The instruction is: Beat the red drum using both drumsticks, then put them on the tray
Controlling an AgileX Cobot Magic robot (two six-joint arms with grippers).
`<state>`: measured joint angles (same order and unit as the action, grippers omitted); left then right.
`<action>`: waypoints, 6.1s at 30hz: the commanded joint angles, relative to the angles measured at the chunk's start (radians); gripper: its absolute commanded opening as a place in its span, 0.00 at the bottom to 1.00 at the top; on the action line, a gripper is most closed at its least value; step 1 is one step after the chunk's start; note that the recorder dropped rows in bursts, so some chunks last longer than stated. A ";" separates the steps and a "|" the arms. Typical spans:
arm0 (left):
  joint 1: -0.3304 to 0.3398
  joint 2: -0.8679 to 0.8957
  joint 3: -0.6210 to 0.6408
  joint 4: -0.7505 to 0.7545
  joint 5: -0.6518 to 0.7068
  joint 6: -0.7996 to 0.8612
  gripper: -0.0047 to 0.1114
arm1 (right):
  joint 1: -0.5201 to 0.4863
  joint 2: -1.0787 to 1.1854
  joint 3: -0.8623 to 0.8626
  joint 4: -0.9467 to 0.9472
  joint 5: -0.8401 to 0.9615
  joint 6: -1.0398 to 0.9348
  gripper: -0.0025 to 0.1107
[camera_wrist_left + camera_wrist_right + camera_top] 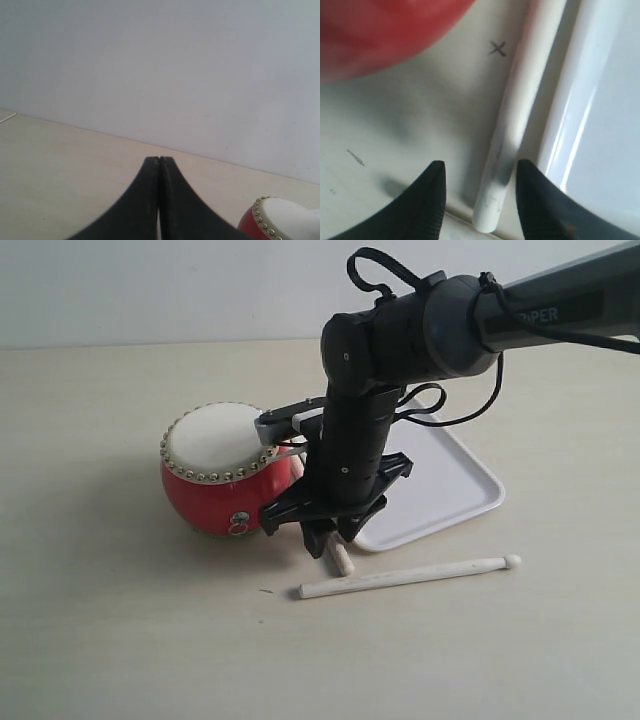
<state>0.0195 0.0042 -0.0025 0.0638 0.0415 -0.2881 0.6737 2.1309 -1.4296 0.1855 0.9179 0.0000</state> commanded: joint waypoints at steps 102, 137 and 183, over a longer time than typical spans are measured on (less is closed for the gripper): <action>-0.029 0.484 -0.402 0.368 -0.219 -0.643 0.04 | -0.177 -1.104 0.415 -0.140 -0.152 0.028 0.02; -0.233 1.454 -1.151 0.016 0.779 0.757 0.04 | -0.177 -1.130 0.415 -0.143 -0.101 0.000 0.02; -0.841 2.102 -1.489 -0.360 0.861 1.222 0.40 | -0.177 -1.505 0.755 -0.143 -0.009 0.073 0.02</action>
<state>-0.8181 2.0921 -1.4867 -0.2868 0.9104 0.9561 0.5030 0.6317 -0.6790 0.0542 0.9196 0.0853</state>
